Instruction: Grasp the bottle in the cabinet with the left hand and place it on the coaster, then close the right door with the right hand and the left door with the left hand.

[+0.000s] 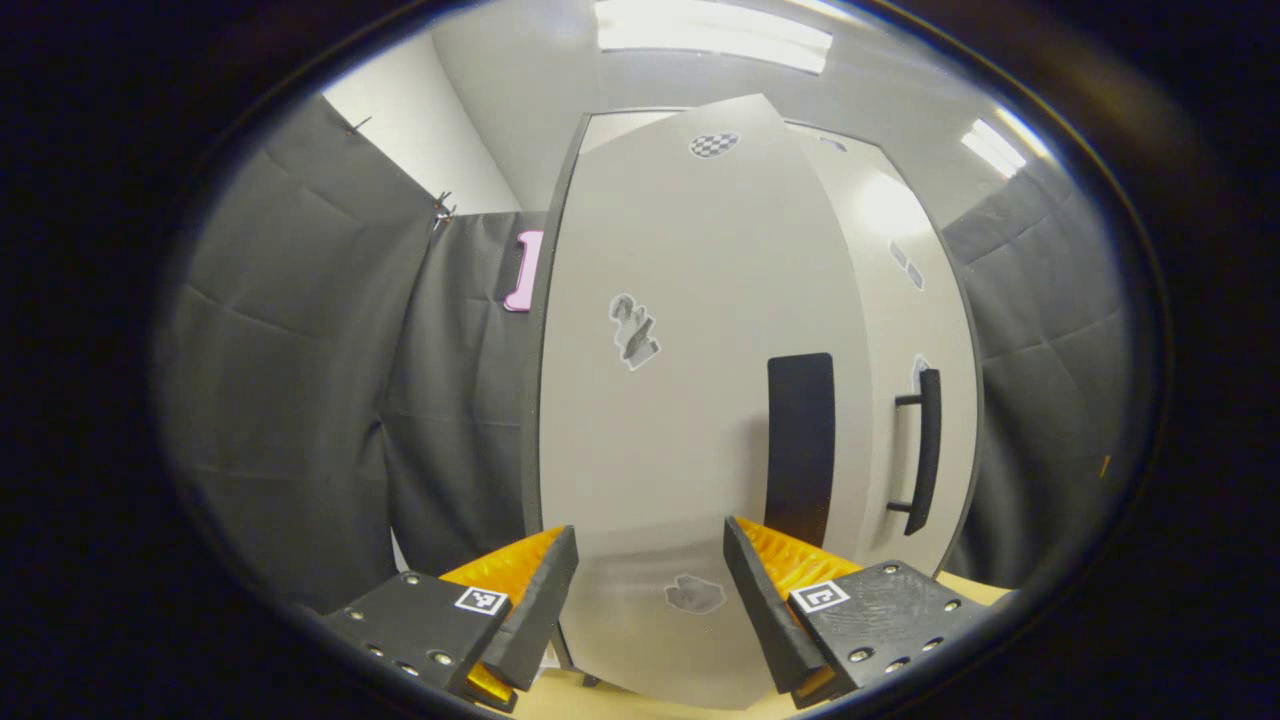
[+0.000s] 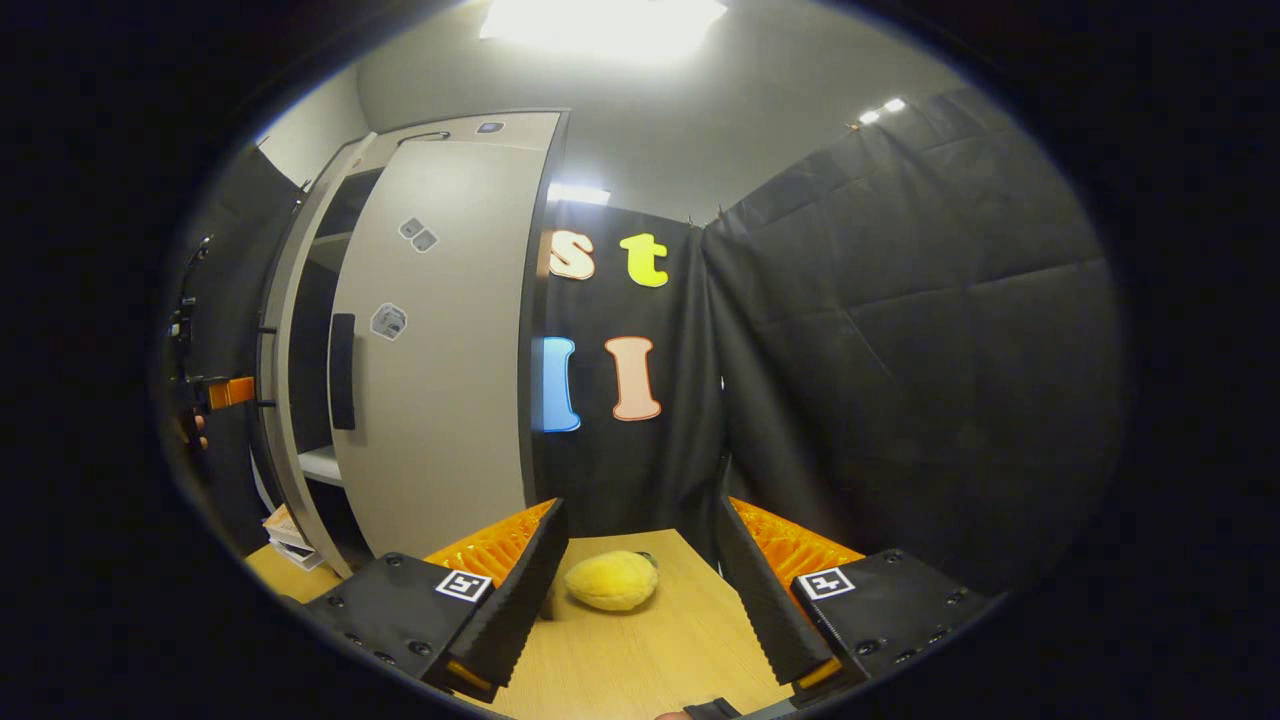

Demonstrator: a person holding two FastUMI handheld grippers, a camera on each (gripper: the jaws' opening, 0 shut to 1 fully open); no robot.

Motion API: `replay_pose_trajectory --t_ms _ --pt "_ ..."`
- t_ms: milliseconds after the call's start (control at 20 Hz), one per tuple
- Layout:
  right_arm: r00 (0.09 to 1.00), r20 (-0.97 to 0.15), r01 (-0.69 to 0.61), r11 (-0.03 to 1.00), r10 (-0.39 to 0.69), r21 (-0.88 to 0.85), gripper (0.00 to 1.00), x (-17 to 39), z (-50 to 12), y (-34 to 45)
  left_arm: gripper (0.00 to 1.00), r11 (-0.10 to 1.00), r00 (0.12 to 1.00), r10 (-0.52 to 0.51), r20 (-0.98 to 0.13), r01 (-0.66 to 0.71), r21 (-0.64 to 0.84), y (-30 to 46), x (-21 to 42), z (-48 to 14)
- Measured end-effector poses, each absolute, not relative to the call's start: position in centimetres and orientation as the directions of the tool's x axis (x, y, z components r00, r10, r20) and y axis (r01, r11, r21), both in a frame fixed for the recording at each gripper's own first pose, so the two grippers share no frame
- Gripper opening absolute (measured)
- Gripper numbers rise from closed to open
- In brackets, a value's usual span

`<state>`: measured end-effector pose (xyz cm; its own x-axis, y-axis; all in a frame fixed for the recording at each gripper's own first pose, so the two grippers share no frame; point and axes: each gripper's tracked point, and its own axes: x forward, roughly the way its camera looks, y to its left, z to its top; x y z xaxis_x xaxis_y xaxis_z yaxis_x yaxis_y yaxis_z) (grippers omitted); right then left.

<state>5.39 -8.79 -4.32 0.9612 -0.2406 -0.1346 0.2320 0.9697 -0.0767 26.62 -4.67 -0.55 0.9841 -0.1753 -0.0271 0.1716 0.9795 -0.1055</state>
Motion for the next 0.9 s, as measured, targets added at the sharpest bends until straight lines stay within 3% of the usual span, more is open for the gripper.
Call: replay_pose_trajectory --t_ms 500,550,600,650,700,850,900 --pt "0.996 -0.085 0.034 0.999 -0.035 -0.010 0.95 6.0 -2.1 -5.7 0.93 0.996 0.996 -0.085 0.009 0.085 -0.001 -1.5 19.6 2.4" --pt "0.996 -0.084 0.010 1.000 -0.010 -0.003 0.95 5.7 -1.9 -5.3 0.87 0.997 0.997 -0.077 0.010 0.077 0.004 -1.1 18.4 2.6" --pt "0.997 -0.079 -0.010 1.000 0.011 0.001 0.95 5.5 -1.6 -4.9 0.87 0.998 0.998 -0.069 0.010 0.069 0.006 -0.6 17.0 2.6" --pt "0.997 -0.074 -0.025 1.000 0.025 0.004 0.95 5.3 -1.3 -4.5 0.93 0.998 0.998 -0.061 0.007 0.061 0.008 -0.1 15.9 2.7" --pt "0.997 -0.069 -0.037 0.999 0.037 0.008 0.95 5.1 -1.1 -4.1 0.87 0.999 0.999 -0.054 0.003 0.054 0.008 0.6 14.7 2.7" --pt "0.996 -0.062 -0.064 0.998 0.065 0.025 0.95 4.0 -0.4 -2.6 0.87 0.999 0.999 -0.048 -0.020 0.049 0.010 2.3 12.4 2.2" --pt "0.996 -0.058 -0.068 0.997 0.070 0.027 0.95 3.6 -0.1 -2.1 0.94 0.999 0.998 -0.050 -0.023 0.051 0.013 2.9 11.6 2.1"
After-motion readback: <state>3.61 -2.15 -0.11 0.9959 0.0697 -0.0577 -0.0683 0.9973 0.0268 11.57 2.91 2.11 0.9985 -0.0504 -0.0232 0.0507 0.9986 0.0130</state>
